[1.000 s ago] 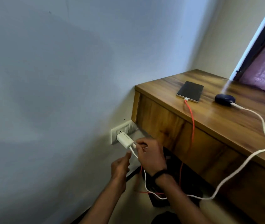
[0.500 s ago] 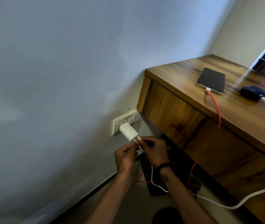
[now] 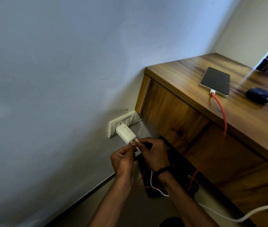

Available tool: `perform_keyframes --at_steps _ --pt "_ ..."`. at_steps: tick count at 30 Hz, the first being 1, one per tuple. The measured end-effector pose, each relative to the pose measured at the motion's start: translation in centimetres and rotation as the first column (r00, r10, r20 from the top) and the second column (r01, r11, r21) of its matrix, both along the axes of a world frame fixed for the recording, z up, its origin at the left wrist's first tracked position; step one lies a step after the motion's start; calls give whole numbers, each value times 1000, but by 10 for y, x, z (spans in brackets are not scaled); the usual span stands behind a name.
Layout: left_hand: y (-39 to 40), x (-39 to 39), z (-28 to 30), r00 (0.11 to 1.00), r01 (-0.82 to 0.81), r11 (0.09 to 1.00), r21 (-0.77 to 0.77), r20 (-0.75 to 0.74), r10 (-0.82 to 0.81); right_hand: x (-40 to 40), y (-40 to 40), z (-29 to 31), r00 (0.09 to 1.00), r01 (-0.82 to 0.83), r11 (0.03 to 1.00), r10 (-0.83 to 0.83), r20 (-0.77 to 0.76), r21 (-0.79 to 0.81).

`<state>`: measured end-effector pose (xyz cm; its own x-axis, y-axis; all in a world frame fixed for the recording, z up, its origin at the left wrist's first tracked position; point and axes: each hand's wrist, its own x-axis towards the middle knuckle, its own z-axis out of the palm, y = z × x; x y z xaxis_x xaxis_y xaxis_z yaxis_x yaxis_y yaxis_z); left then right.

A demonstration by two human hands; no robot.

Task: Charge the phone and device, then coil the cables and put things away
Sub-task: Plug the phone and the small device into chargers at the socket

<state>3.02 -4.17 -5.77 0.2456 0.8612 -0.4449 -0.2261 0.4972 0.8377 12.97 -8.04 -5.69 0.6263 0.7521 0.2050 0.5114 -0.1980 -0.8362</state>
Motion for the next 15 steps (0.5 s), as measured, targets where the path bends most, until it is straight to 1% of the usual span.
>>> perform_keyframes --at_steps 2,4,6,9,10,12,14,15 --pt "4 -4 0 1000 30 999 22 6 -30 0 -1 -3 1000 5 1000 -5 -18 16" --pt "5 -7 1 998 55 996 73 -28 -53 1 -1 -4 1000 -10 1000 11 -26 16" --pt "5 -9 2 997 60 994 89 -61 -54 1 2 -4 999 -27 1000 26 -47 -16" --pt "8 -10 0 990 89 989 119 -121 -75 0 4 1 991 -6 996 -5 -132 -87" --pt "9 -11 0 981 109 980 165 -177 -79 -1 5 5 990 6 994 -21 -137 -108" --pt "12 -14 3 937 147 949 277 -348 -44 -1 10 15 986 11 990 -35 -166 -143" --pt "13 -17 8 868 139 908 395 -489 80 2 17 25 972 -30 986 -9 -233 -164" --pt "15 -18 11 843 128 882 453 -518 143 4 21 30 966 -49 982 1 -258 -180"
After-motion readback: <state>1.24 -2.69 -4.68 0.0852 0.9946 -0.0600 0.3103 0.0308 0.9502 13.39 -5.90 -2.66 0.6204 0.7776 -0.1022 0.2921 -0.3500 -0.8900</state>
